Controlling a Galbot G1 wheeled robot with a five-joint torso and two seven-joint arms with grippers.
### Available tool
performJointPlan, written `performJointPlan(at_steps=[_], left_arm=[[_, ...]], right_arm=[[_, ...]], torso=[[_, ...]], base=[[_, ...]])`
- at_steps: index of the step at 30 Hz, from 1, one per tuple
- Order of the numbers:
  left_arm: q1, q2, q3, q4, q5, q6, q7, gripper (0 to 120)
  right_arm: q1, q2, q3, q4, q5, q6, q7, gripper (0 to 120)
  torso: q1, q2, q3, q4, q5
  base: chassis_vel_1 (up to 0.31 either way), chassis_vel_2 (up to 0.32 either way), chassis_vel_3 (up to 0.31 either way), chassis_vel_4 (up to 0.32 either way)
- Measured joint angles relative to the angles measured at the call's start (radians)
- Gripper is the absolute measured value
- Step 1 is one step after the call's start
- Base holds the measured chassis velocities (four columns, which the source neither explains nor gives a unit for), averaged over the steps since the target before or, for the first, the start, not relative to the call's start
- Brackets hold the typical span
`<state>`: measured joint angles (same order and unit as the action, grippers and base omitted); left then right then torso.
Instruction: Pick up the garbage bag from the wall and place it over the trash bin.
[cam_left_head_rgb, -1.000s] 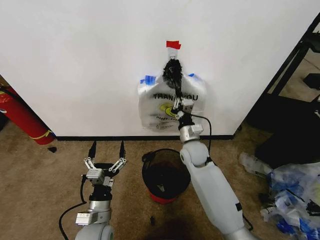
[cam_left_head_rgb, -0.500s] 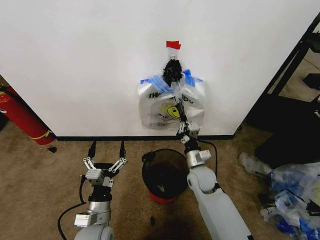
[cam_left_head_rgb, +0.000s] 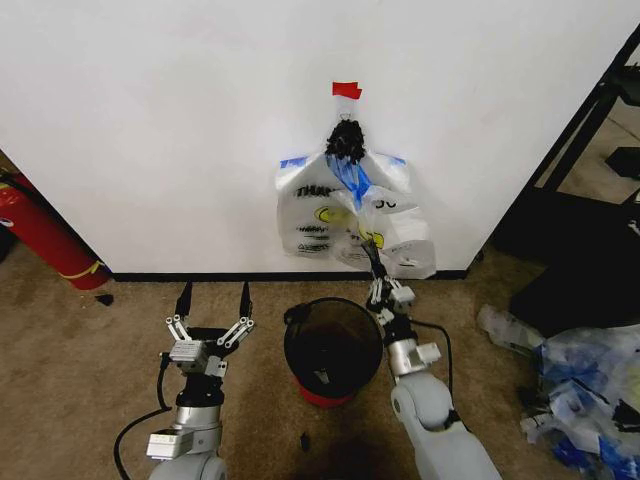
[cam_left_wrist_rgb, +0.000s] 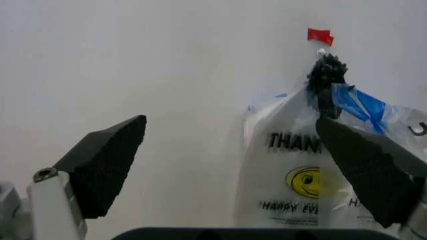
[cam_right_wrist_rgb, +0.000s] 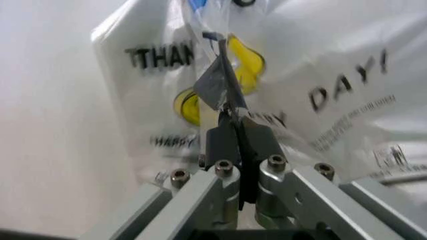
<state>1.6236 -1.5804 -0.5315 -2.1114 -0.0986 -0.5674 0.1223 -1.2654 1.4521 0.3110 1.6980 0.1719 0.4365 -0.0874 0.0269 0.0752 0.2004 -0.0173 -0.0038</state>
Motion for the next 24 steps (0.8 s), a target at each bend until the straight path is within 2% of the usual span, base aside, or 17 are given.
performJointPlan(at_steps=[7, 24], left_arm=[[0.013, 0.001, -0.002, -0.012, -0.013, -0.015, 0.000, 100], [0.000, 0.008, -0.005, -0.007, -0.042, -0.018, -0.001, 100]], right_arm=[[-0.076, -0.007, 0.032, -0.031, 0.039, 0.092, -0.138, 0], [-0.181, -0.012, 0.094, -0.126, 0.103, 0.224, -0.332, 0]], torso=[[0.000, 0.000, 0.000, 0.0000, 0.0000], [0.000, 0.000, 0.000, 0.0000, 0.0000]], base=[[0.000, 0.000, 0.000, 0.000], [0.000, 0.000, 0.000, 0.000]])
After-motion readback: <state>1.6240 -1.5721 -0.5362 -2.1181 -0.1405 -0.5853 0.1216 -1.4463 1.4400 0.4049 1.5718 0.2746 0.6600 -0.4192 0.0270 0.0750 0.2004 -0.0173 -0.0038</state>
